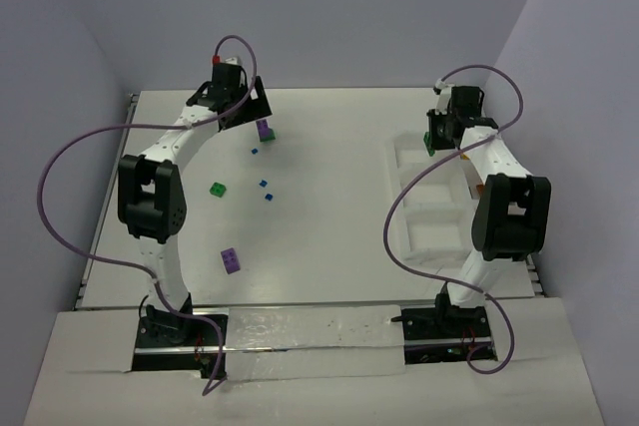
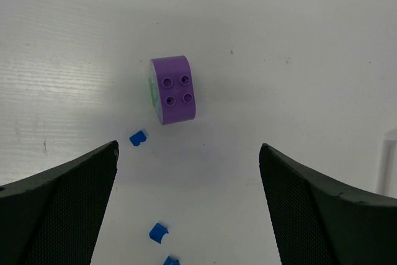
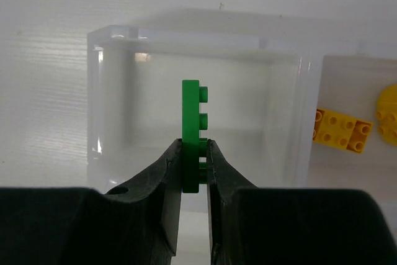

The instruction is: Sort the legos into containers by color

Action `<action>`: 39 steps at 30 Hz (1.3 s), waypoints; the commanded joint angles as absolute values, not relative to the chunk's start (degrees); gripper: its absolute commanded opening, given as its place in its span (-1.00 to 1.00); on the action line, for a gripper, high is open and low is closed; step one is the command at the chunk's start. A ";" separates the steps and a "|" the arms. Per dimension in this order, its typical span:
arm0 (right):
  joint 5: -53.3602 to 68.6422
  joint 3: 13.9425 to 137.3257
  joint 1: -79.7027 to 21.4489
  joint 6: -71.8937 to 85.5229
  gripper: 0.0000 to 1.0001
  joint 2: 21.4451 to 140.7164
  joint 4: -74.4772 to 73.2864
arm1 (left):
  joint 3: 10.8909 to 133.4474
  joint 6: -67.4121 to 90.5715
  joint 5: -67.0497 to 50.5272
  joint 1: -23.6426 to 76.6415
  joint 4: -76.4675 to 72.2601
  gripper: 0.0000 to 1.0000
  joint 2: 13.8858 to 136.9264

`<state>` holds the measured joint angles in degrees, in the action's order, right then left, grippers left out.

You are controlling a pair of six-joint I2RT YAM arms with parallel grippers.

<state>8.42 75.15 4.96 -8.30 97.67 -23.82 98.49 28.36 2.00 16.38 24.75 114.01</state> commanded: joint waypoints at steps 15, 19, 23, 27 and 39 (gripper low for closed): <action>2.95 82.15 4.92 -9.19 0.57 106.48 -23.25 | 107.31 30.37 6.35 17.27 25.22 0.84 123.96; 2.20 82.35 4.13 -7.64 1.00 104.45 -24.31 | 107.84 30.19 7.08 17.84 24.87 0.83 125.34; 3.16 81.61 3.17 -5.50 1.00 100.39 -25.22 | 109.42 30.10 7.90 18.89 25.36 0.83 127.43; 5.31 81.52 1.81 -4.22 1.00 96.17 -26.80 | 110.78 30.23 9.05 19.38 25.88 0.73 129.32; 8.12 85.21 -1.83 -5.57 1.00 92.60 -29.67 | 113.86 27.30 14.44 19.34 28.52 0.07 132.85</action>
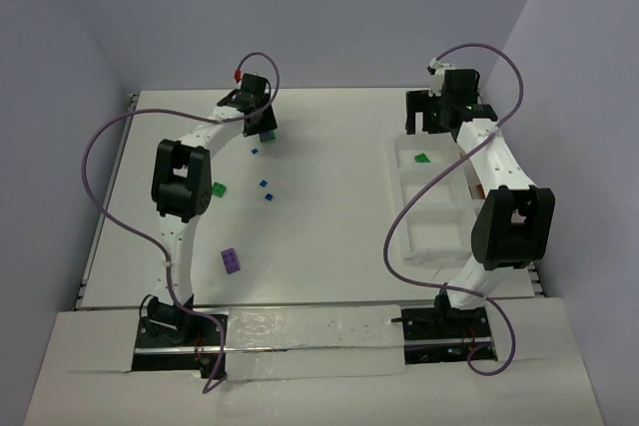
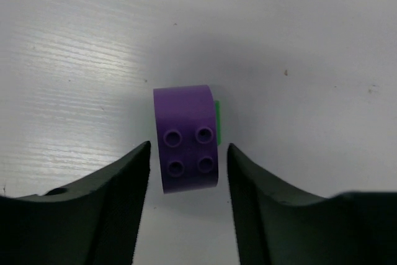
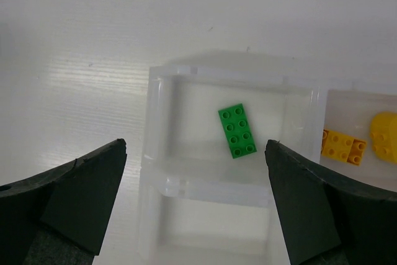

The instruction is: Sort the legos into containers by color

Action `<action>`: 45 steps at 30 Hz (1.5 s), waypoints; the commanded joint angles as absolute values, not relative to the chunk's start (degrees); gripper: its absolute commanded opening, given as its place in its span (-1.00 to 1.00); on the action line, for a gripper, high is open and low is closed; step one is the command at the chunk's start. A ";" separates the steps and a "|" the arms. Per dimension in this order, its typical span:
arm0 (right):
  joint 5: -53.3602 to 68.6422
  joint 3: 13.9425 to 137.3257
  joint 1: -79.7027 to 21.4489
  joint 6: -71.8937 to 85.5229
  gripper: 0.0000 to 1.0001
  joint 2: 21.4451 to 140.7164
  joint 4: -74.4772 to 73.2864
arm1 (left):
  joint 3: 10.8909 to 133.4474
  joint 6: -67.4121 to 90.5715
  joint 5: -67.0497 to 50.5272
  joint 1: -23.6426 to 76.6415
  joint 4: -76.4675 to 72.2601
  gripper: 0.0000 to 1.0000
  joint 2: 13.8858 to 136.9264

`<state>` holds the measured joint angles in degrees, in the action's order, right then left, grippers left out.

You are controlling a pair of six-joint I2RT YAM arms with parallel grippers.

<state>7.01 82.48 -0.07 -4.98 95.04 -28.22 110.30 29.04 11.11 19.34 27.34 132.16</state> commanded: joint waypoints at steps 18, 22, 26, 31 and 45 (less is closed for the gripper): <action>28.97 93.34 -13.97 -12.16 1.00 93.88 -28.95 | 94.15 28.15 -51.62 12.95 5.52 -1.00 108.67; 30.76 93.04 -19.84 -18.91 1.00 92.74 -27.95 | 89.96 44.76 -62.79 12.22 -7.79 -1.00 108.42; 27.67 93.34 -25.34 -23.25 0.98 92.08 -24.55 | 87.99 47.80 -63.49 12.22 -10.87 -0.99 107.24; 24.17 92.98 -29.26 -25.22 0.93 92.45 -20.48 | 87.54 49.91 -63.88 12.48 -12.38 -0.99 106.00; 23.57 96.38 -29.97 -23.92 0.61 97.38 -18.62 | 88.19 49.21 -66.04 13.85 -11.07 -1.00 105.43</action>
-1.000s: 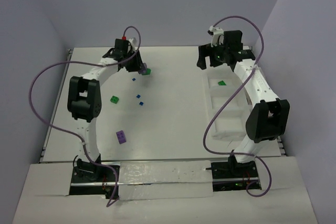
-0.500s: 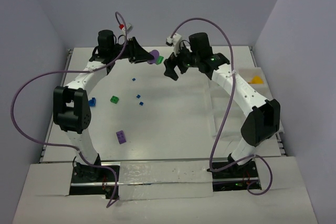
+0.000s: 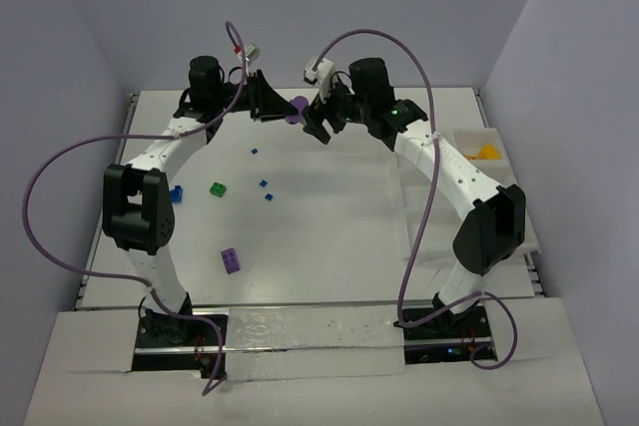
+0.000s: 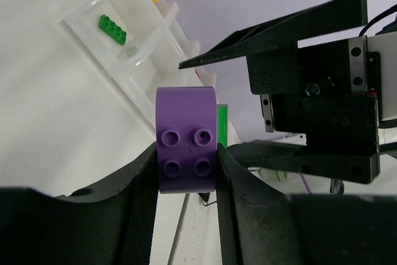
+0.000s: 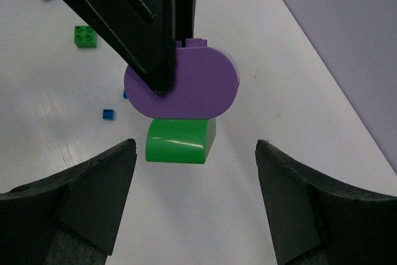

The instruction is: Sort the legos into containers by color

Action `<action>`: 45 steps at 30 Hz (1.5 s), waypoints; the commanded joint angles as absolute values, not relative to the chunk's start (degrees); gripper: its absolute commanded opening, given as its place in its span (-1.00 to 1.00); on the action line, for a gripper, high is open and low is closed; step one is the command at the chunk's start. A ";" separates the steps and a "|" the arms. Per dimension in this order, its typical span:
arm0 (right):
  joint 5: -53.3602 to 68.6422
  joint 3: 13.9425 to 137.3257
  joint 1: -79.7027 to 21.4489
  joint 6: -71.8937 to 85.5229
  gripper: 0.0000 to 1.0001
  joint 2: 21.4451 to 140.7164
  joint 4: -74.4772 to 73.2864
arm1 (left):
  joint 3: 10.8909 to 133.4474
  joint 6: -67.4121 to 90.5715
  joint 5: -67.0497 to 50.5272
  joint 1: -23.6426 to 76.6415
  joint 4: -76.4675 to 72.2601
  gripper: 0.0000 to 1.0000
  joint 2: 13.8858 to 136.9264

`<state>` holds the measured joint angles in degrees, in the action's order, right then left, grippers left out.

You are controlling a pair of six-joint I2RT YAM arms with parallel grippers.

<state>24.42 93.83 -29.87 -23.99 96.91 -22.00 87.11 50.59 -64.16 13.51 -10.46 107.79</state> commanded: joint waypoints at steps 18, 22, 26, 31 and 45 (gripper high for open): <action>23.19 98.80 -31.66 -25.12 0.13 99.31 -20.04 | 89.51 49.25 -67.12 14.22 -10.34 -1.00 107.00; 22.49 100.09 -32.26 -24.97 0.26 100.54 -19.96 | 91.34 47.77 -67.93 14.66 -7.97 -1.00 107.83; 22.98 99.74 -32.45 -24.61 0.11 100.72 -19.14 | 92.85 46.37 -68.88 15.26 -5.59 -1.00 108.67; 23.40 99.24 -32.59 -25.13 -0.40 100.45 -19.39 | 92.84 46.54 -69.04 15.73 -5.76 -1.00 108.88; 21.71 89.83 -31.70 -28.12 -1.00 93.96 -20.13 | 90.35 47.52 -62.58 12.57 -7.33 -1.00 106.64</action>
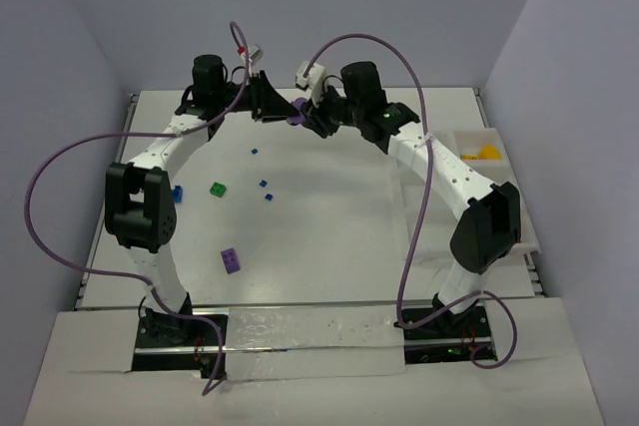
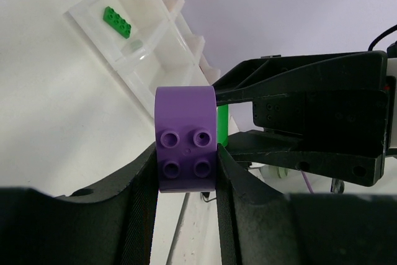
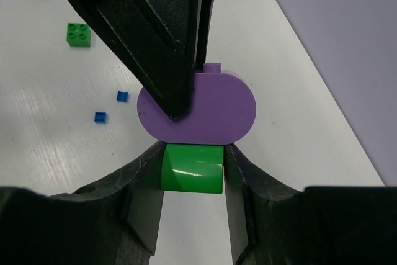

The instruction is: Sort the legos into containers by color

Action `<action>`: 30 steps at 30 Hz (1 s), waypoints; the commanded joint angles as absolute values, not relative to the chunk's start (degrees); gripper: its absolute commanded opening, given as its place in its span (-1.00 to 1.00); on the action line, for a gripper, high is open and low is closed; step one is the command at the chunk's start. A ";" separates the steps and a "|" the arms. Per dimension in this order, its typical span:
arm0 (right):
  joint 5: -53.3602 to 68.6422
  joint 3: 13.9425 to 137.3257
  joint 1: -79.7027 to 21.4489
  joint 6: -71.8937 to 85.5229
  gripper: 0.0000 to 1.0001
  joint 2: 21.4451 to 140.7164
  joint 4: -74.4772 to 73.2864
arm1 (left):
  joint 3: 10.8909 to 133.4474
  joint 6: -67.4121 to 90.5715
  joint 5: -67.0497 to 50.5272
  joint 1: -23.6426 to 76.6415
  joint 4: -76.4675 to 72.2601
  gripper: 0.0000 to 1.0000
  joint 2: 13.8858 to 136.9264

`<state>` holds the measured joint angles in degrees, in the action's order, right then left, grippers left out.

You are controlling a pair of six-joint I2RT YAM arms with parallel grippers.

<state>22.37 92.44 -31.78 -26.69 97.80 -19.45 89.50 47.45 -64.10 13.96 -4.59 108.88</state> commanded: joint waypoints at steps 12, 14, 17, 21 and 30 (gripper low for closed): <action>20.30 80.62 -24.38 -30.56 -1.00 84.84 -27.28 | 93.30 35.69 -54.65 9.21 3.19 -1.00 105.22; 20.17 78.57 -20.83 -31.16 -1.00 82.75 -29.54 | 93.56 29.25 -50.11 9.28 7.58 -1.00 104.60; 19.37 75.50 -15.76 -32.96 -1.00 78.89 -33.92 | 93.75 20.82 -43.00 9.77 12.59 -1.00 104.00; 17.23 73.10 -9.54 -35.94 -1.00 75.68 -39.73 | 91.10 12.51 -35.40 10.82 13.34 -1.00 101.80; 14.41 78.28 -1.31 -33.83 -1.00 81.24 -45.97 | 85.07 6.55 -29.34 11.96 8.34 -1.00 99.76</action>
